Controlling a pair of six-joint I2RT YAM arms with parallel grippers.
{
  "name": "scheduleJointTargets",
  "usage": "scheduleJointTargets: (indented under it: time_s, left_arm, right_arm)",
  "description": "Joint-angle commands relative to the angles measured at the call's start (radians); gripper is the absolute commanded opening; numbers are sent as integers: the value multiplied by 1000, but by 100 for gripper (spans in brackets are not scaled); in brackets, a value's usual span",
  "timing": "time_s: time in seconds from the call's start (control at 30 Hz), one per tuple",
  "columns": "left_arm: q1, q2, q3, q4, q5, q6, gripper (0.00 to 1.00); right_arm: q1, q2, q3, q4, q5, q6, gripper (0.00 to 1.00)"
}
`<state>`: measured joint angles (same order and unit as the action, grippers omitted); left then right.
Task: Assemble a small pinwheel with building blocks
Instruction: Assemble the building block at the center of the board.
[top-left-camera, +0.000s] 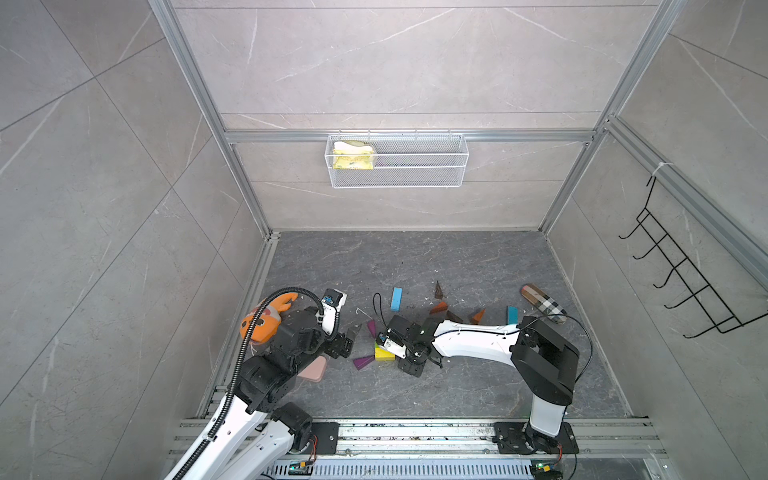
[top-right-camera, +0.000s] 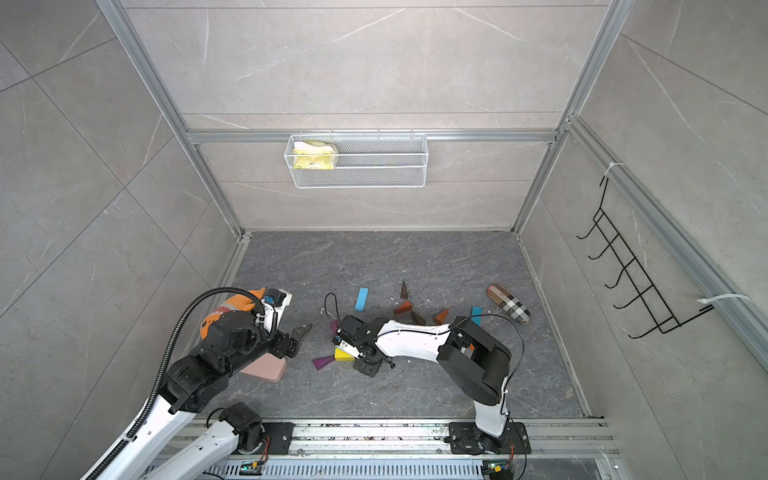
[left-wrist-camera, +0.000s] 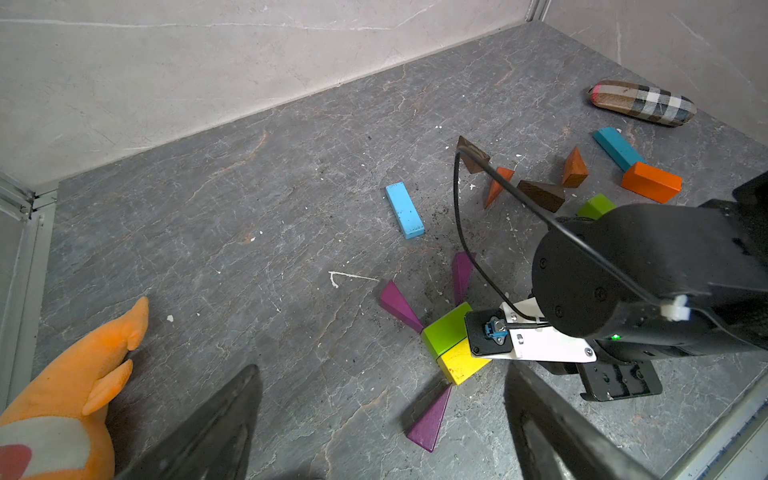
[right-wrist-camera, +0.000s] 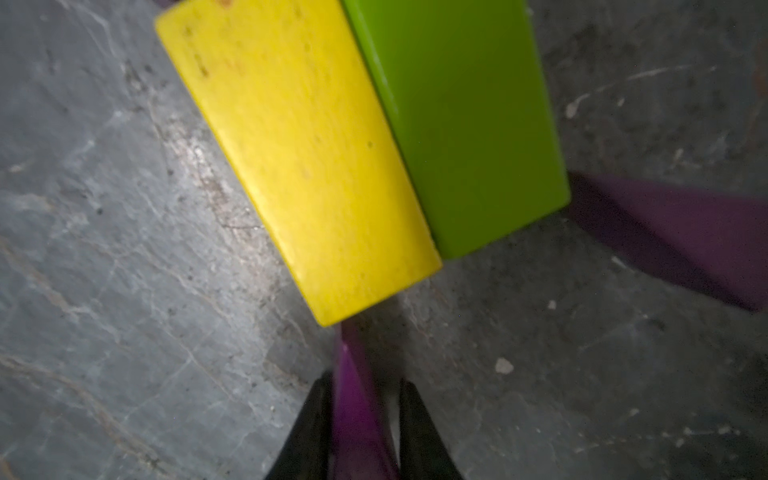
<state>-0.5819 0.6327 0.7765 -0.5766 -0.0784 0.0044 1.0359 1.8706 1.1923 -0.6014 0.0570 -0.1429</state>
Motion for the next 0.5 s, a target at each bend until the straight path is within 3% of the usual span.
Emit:
scheduleJointTargets:
  time_s: [0.0,0.43,0.47]
  left_arm:
    - [4,0,5,9,-12,18,92]
    - [3,9,4,7,18,24,94]
    - [4,6,0,16,24,27,98]
  right_arm:
    - [9,16,27,0,3,20,25]
    - [9,-8,0,25,25,28,49]
    - [10,-19,-2,26,26,28,56]
